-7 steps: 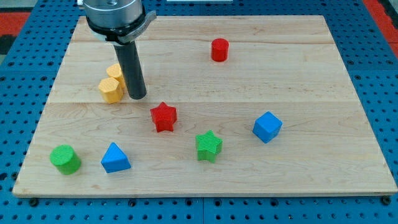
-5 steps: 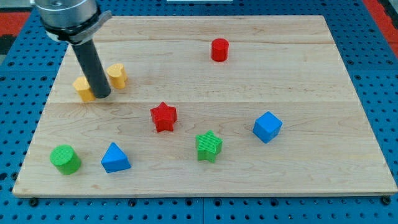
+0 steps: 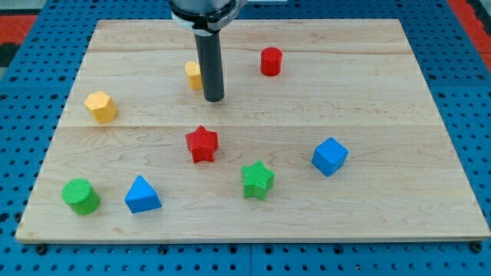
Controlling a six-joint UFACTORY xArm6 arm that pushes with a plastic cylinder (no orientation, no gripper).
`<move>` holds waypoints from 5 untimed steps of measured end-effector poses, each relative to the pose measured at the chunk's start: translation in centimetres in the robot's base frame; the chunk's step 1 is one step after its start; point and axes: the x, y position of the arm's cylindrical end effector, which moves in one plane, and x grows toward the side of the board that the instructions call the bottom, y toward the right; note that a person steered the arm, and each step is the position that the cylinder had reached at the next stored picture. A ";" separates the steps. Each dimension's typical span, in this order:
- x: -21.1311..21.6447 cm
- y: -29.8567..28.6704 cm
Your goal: Separate the yellow heart and yellow hexagon from each other
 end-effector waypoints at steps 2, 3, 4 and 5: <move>13.2 -11.3; 15.6 -6.7; 15.9 -6.4; 16.8 -2.9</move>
